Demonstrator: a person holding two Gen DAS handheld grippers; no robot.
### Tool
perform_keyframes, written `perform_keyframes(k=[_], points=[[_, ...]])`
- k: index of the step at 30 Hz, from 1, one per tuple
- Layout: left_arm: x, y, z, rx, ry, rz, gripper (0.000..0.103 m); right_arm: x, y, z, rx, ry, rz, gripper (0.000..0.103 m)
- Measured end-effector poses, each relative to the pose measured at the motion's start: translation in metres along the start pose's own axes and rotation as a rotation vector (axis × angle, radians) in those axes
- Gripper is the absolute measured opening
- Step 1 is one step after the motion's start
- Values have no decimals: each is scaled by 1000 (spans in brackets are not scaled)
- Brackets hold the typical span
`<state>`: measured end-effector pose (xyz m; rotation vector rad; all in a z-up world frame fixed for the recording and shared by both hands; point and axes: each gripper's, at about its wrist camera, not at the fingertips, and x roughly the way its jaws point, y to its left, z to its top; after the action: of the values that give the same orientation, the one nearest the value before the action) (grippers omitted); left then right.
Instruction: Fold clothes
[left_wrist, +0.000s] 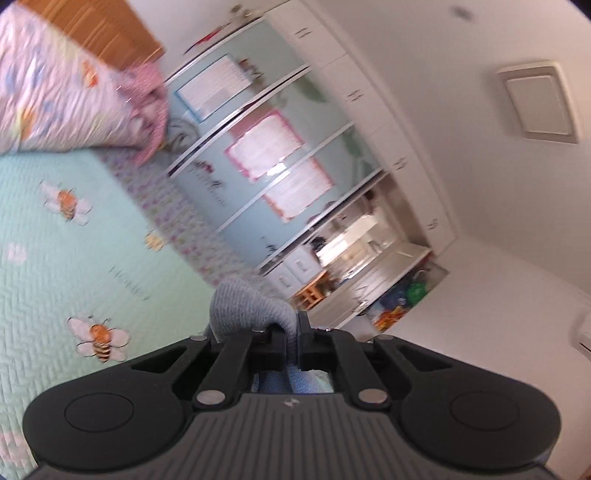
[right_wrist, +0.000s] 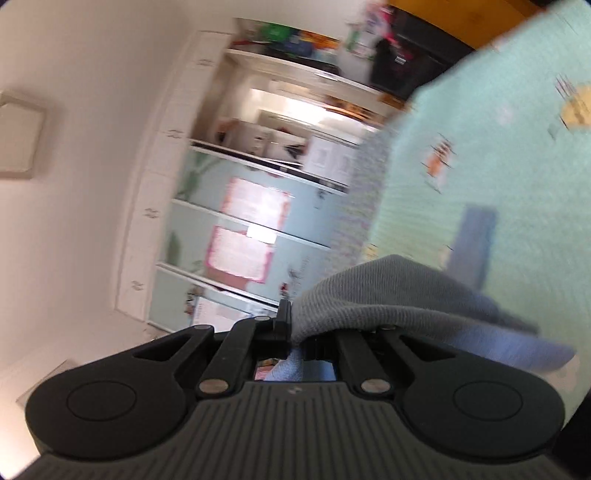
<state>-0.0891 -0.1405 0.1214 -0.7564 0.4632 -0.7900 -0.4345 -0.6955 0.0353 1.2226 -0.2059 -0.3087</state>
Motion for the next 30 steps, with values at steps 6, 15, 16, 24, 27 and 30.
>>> perform_keyframes(k=[6, 15, 16, 24, 27, 30], points=[[-15, -36, 18, 14, 23, 21, 3, -19, 54, 28, -17, 26, 74, 5], [44, 22, 38, -59, 32, 197, 3, 96, 61, 28, 21, 207, -87, 5], [63, 35, 43, -63, 42, 234, 3, 117, 56, 23, 32, 222, -119, 5], [324, 177, 106, -122, 358, 674, 7, 382, -14, -7, 133, 440, -405, 39], [364, 203, 107, -47, 366, 659, 7, 422, -47, -17, 177, 503, -480, 50], [360, 209, 101, 38, 354, 616, 8, 434, -78, -24, 159, 557, -432, 54]])
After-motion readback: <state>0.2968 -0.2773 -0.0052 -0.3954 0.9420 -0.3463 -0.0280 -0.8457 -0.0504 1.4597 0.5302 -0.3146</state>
